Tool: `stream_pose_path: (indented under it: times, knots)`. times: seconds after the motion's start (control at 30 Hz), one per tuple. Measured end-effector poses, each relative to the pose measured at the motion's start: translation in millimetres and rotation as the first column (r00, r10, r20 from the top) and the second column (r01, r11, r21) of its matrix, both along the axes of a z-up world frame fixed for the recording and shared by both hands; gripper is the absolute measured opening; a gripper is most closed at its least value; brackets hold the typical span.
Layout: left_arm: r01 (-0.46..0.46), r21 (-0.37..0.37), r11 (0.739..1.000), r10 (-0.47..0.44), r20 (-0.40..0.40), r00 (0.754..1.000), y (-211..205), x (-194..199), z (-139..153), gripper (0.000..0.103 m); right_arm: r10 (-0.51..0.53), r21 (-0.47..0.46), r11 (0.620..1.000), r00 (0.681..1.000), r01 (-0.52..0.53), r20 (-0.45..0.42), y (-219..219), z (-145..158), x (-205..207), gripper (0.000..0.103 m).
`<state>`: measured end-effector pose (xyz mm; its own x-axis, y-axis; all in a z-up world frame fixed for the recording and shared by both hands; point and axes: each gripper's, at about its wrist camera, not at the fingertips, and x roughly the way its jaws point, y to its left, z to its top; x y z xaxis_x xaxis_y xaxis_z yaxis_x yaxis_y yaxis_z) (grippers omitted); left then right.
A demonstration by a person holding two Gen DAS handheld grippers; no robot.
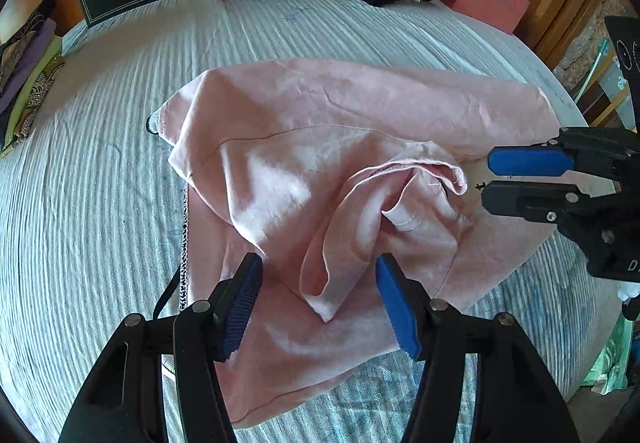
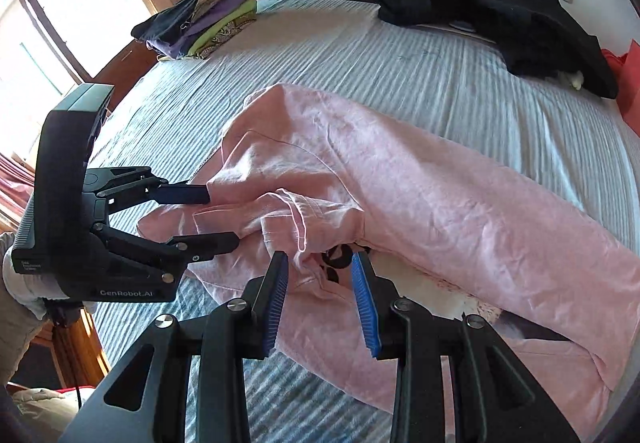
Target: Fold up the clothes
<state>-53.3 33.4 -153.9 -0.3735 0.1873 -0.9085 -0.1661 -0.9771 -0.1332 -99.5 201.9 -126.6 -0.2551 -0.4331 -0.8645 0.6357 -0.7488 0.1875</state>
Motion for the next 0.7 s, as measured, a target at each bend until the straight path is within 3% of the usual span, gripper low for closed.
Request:
stream_pose_path:
  times: [0.03,0.1,0.13,0.17,0.2,0.23,0.4,0.5,0.6,0.7]
  knots:
    - [0.008,0.005,1.000,-0.008,0.002,1.000,0.6,-0.6,-0.2,0.047,0.003,0.011,1.000,1.000,-0.003,-0.004,-5.9,-2.7,-1.3,0.033]
    - [0.026,-0.001,1.000,-0.026,0.011,1.000,2.0,-2.0,-1.3,0.024,0.009,0.049,0.999,1.000,-0.009,-0.011,-14.4,-9.7,-3.9,0.033]
    - [0.038,-0.010,0.999,-0.038,0.012,0.999,2.8,-2.4,-1.5,0.017,0.013,0.069,0.998,1.000,-0.012,-0.015,-18.4,-13.3,-5.2,0.032]
    - [0.049,-0.021,0.999,-0.049,0.011,0.999,3.3,-2.4,-1.1,0.010,0.016,0.089,0.996,1.000,-0.014,-0.019,-22.5,-16.9,-6.4,0.017]
    - [0.060,-0.034,0.998,-0.060,0.003,0.998,3.6,-2.3,1.0,0.008,0.014,0.099,0.995,1.000,-0.011,-0.028,-24.0,-18.1,-7.8,0.007]
    - [0.071,-0.048,0.996,-0.072,-0.010,0.997,3.8,-1.9,4.7,0.007,0.010,0.105,0.994,0.999,-0.006,-0.039,-24.8,-18.5,-9.1,0.005]
    - [0.102,-0.234,0.967,-0.143,-0.167,0.975,5.4,3.5,39.7,0.007,-0.012,0.034,0.999,0.991,0.016,-0.133,-4.5,14.5,-4.1,0.005]
    - [0.128,-0.312,0.941,-0.202,-0.217,0.955,7.6,7.0,53.7,0.007,0.019,0.031,0.999,0.987,-0.014,-0.162,6.5,25.0,2.5,0.005]
    - [0.174,-0.356,0.918,-0.257,-0.203,0.945,13.4,17.2,48.9,0.008,0.087,0.049,0.995,0.988,-0.082,-0.124,10.2,19.8,15.2,0.005]
    - [0.198,-0.333,0.922,-0.246,-0.109,0.963,8.6,24.8,23.4,0.013,0.169,0.111,0.980,0.985,-0.165,-0.027,10.0,-1.5,29.9,0.011]
